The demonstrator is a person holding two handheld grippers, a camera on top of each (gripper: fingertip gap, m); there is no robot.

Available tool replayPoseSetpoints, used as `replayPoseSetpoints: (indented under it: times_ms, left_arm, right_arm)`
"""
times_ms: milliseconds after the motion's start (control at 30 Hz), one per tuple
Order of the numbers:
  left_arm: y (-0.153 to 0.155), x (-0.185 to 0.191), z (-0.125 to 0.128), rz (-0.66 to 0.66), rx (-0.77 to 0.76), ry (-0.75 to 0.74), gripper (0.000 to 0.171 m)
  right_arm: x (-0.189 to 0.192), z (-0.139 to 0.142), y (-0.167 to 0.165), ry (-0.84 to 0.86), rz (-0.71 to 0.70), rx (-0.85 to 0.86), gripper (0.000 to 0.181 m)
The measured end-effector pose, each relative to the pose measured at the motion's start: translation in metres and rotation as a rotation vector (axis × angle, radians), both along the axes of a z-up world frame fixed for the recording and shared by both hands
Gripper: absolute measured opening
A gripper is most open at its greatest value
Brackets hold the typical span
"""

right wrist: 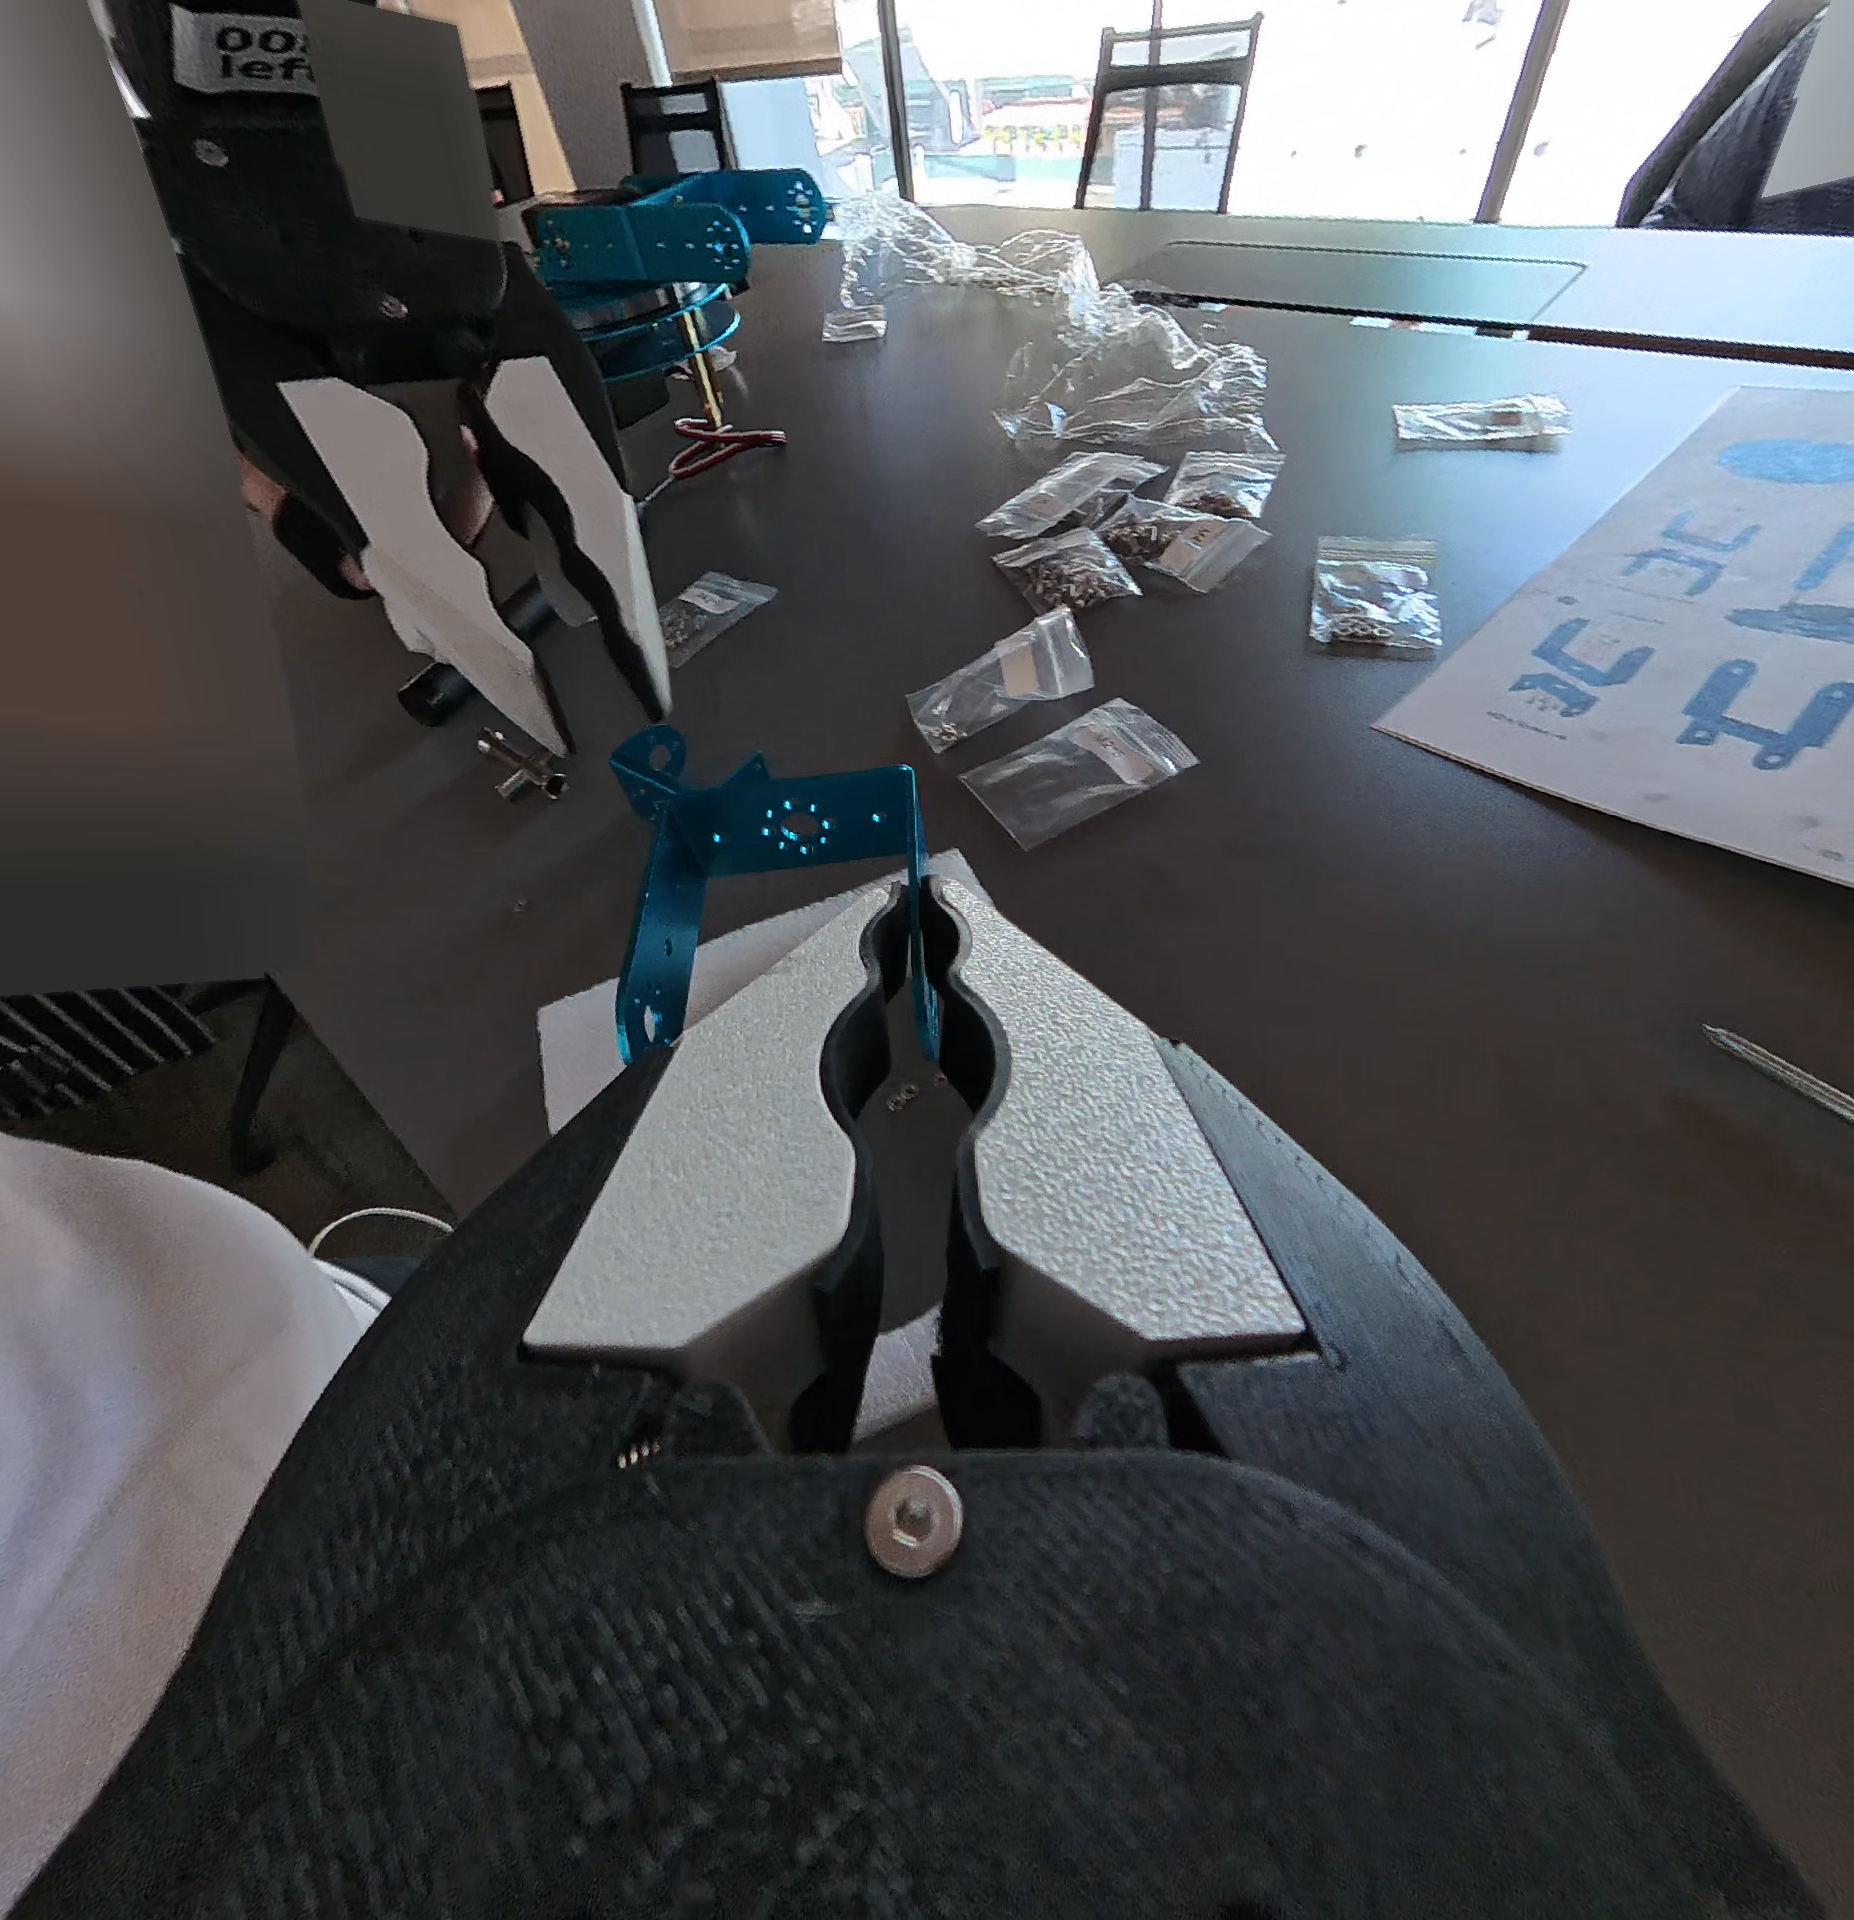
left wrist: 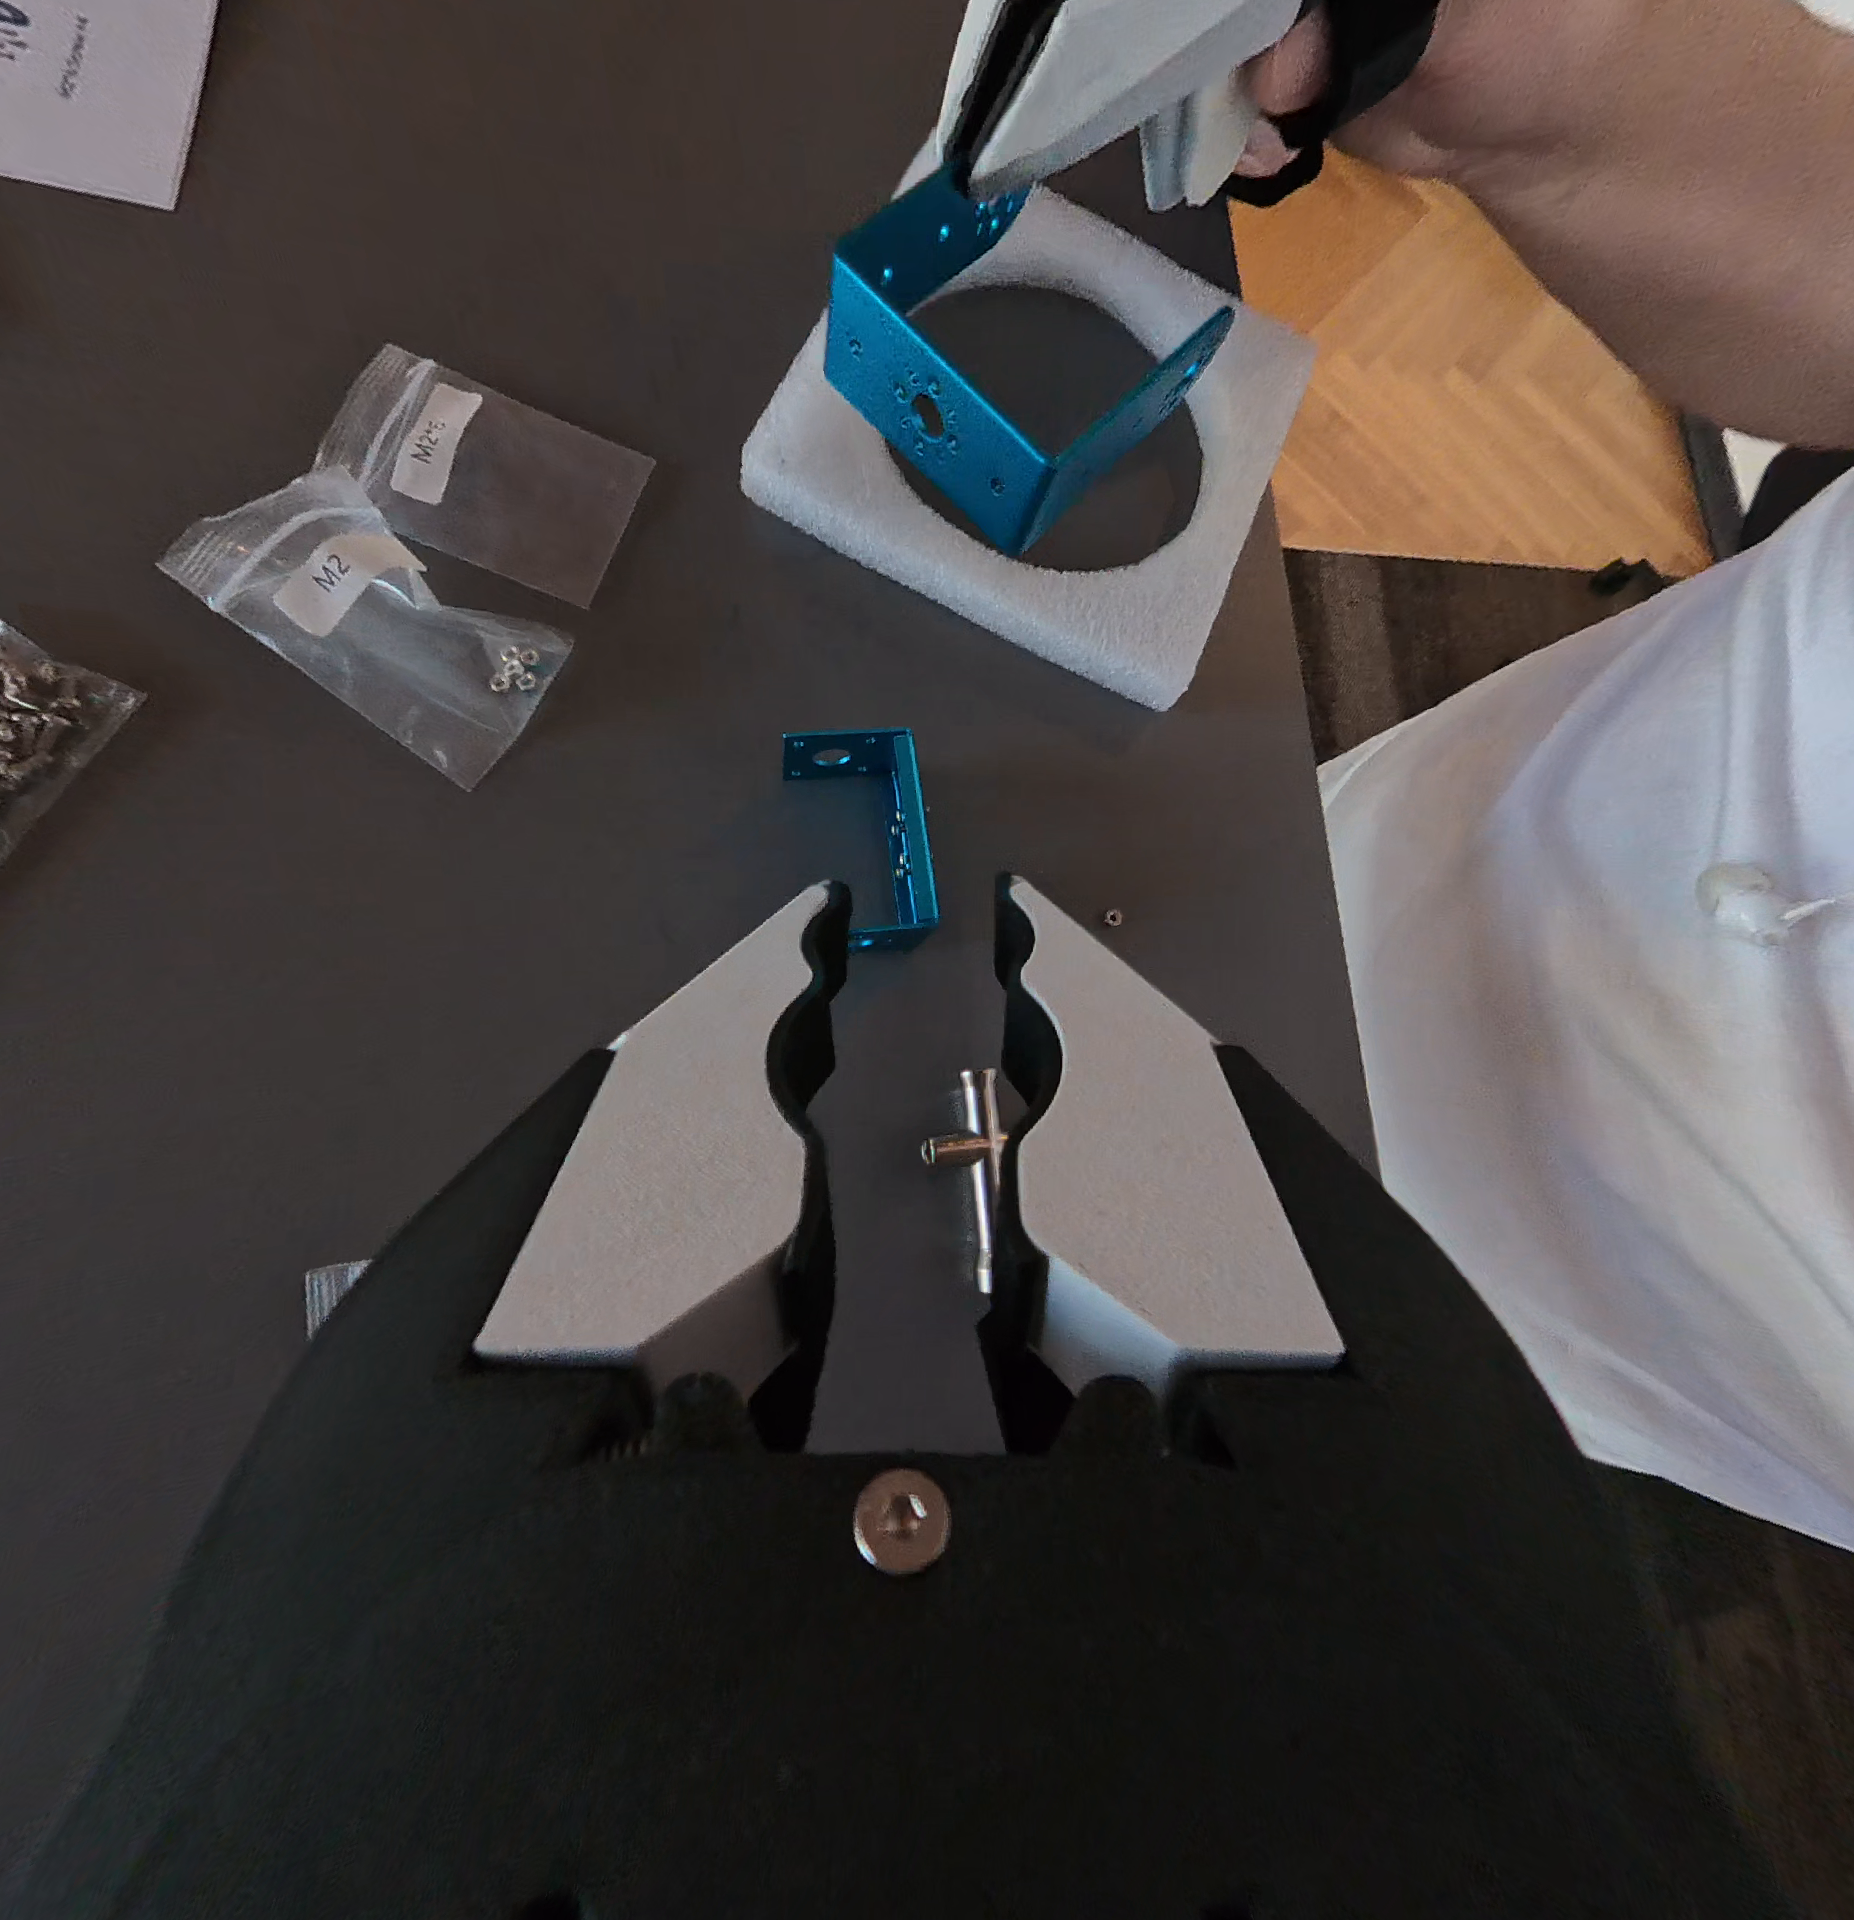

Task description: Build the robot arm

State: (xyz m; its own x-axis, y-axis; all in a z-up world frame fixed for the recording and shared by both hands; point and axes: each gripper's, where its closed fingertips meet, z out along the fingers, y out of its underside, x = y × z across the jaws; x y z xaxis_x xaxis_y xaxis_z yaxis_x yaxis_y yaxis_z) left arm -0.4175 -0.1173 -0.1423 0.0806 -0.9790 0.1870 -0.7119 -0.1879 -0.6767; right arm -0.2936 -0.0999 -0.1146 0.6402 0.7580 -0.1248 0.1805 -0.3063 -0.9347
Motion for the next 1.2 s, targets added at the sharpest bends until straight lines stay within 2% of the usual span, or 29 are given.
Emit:
replayPoseSetpoints:
  times_ms: [133, 267, 433, 533, 700, 967, 1200]
  left_arm:
    - [-0.005, 0.004, -0.001, -0.050, 0.019, 0.002, 0.026]
    - [0.001, -0.001, -0.009, -0.068, 0.071, 0.082, 0.025]
    - [-0.002, 0.000, -0.003, -0.109, 0.076, 0.028, 0.025]
    - [0.004, -0.004, 0.001, -0.115, 0.102, 0.042, 0.025]
    - [0.008, -0.007, 0.003, -0.151, 0.104, 0.036, 0.025]
    - [0.003, -0.010, 0.001, -0.366, 0.168, 0.047, 0.026]
    - [0.005, -0.010, -0.009, -0.511, 0.327, 0.105, 0.024]
  right_arm:
    - [-0.015, 0.004, -0.002, -0.028, 0.055, 0.019, 0.001]
    - [-0.034, 0.002, -0.004, -0.090, 0.082, 0.037, 0.001]
    - [-0.051, -0.008, -0.012, -0.162, 0.076, 0.033, 0.001]
    - [-0.058, -0.008, -0.017, -0.135, 0.067, 0.017, 0.001]
    - [-0.061, -0.012, -0.021, -0.111, 0.008, -0.017, 0.001]
    - [-0.059, 0.005, -0.026, -0.140, -0.085, 0.011, 0.001]
    - [-0.069, -0.010, -0.045, -0.152, -0.239, 0.005, 0.001]
